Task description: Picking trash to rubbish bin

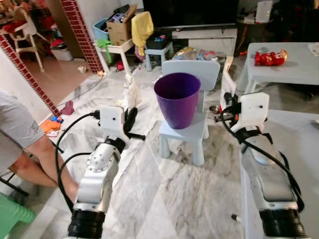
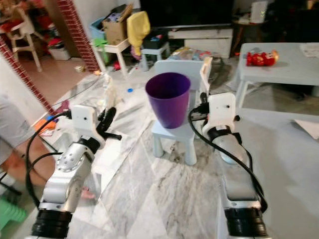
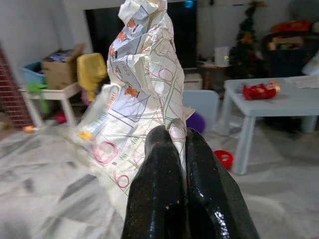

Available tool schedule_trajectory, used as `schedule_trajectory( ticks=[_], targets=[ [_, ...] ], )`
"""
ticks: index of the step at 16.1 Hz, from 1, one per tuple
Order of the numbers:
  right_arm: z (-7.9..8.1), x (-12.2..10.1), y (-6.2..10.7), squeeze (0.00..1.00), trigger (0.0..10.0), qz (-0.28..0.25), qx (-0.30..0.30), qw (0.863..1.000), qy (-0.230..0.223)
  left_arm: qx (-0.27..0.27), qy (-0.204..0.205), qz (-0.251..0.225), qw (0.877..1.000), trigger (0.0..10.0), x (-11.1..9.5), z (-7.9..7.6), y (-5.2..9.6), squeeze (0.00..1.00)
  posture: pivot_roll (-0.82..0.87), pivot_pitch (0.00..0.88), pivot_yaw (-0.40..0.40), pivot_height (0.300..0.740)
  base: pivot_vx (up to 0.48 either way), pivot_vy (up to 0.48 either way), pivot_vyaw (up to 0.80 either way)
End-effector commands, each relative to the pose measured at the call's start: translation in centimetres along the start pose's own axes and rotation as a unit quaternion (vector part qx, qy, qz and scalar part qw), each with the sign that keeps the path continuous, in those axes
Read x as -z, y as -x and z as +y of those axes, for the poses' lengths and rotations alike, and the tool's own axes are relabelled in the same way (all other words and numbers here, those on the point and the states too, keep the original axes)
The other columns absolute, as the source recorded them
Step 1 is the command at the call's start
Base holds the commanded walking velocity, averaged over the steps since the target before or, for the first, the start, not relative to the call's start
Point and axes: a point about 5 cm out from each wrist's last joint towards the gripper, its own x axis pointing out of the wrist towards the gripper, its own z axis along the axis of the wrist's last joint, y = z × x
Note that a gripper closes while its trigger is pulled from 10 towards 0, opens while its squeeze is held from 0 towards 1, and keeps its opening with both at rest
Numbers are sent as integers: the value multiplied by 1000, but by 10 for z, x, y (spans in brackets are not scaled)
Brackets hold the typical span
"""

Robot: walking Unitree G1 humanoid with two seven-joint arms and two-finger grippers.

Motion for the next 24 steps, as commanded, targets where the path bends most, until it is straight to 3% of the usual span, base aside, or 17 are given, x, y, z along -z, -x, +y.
schedule_trajectory(
  ticks=[1, 6, 24],
  targets=[
    [8, -4, 0, 0, 10000, -10, -7, 1000, -13, -11, -8, -4, 1000, 10000, -5, 9, 1, 0, -15, 36, 122, 740, 472, 0, 0],
    [24, 14, 14, 0, 10000, 22, -15, 999, -36, -19, -7, 5, 1000, 10000, 0, 14, 6, 0, -12, 38, 121, 740, 480, 0, 0],
    [28, 16, 14, 0, 10000, 25, -37, 999, -24, -20, -3, 8, 1000, 10000, 1, 12, 6, 0, -7, 35, 117, 740, 472, 0, 0]
  ],
)
